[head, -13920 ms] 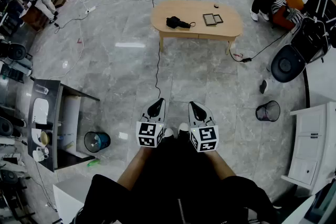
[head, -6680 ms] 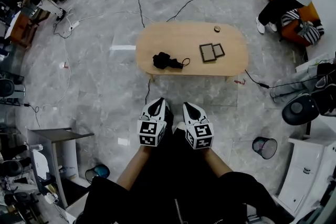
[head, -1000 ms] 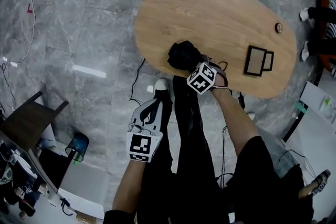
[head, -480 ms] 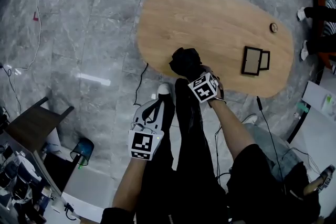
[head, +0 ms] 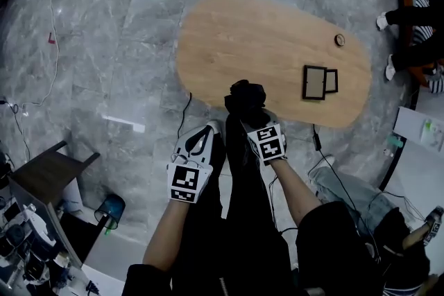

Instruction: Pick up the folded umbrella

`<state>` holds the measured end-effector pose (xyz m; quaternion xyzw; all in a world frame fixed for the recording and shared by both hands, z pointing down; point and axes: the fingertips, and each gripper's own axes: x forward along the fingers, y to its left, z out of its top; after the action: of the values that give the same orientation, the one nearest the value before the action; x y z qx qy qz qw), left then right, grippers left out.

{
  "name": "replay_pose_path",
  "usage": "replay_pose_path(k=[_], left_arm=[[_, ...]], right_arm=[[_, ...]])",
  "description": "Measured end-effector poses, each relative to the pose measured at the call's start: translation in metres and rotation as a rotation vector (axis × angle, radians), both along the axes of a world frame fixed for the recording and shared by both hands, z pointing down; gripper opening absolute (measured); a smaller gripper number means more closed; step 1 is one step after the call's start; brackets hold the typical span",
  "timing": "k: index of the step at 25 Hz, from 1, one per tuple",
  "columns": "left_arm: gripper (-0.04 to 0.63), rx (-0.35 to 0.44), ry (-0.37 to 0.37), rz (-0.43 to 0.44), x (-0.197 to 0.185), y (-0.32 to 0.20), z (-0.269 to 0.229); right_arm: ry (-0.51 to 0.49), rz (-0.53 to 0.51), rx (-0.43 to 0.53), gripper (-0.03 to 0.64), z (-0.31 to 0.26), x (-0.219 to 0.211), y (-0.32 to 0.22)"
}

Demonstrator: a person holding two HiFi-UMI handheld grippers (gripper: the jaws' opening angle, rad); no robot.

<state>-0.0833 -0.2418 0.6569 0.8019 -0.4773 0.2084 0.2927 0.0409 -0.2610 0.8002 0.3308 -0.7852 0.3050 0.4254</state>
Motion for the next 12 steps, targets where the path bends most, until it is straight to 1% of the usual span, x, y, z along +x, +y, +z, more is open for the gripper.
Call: replay_pose_path(k=[5, 12], left_arm=[[0.015, 0.045, -0.012, 0.033, 0.006, -0.014, -0.027], [0.015, 0.093, -0.027, 0.082, 0.011, -0.027, -0.061]], right_arm=[[-0.023, 0.09, 0.026, 0.233, -0.042, 0.016, 0.011], [-0.053, 0.176, 0.114, 0.232, -0.104, 0.023, 0.011]])
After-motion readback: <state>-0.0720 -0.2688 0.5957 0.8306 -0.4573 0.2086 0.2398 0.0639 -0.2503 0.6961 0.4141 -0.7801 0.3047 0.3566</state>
